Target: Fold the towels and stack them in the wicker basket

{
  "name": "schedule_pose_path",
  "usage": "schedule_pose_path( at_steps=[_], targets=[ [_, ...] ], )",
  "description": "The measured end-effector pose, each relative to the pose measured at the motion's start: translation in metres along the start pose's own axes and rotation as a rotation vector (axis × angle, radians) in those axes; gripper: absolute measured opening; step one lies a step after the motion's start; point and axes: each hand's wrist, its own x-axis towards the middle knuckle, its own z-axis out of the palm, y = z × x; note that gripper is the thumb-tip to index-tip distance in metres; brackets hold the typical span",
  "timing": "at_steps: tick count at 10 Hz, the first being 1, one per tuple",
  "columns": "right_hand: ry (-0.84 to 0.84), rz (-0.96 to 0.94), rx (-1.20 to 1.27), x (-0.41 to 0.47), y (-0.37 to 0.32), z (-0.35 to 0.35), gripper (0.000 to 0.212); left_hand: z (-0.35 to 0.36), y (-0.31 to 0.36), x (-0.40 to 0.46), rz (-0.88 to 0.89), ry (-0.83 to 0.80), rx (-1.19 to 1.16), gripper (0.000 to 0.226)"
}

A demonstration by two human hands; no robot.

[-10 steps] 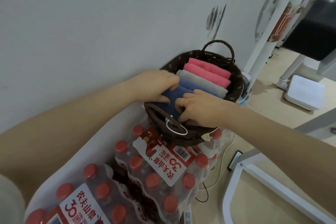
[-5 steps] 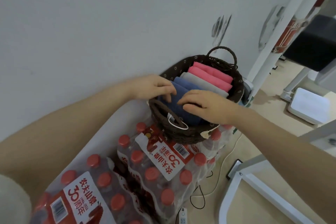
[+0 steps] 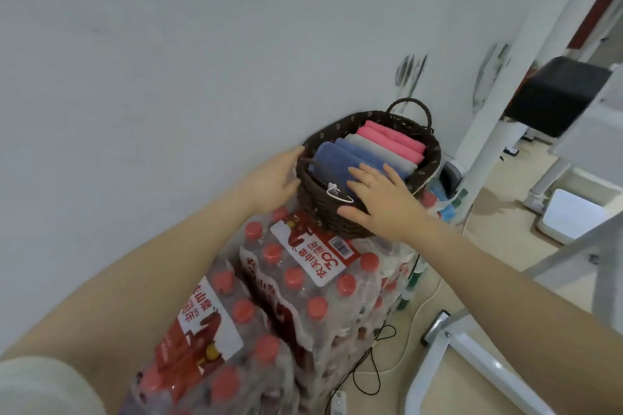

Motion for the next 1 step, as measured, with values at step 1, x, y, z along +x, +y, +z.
schedule_pose_path(
  at_steps=[1],
  targets=[
    [0.266,0.083,0.146,-0.0205,-0.0177,0.0002,0.072,-0.0069,-0.0062,-0.0417,-0.012,0.042,0.178,0.07]
  ],
)
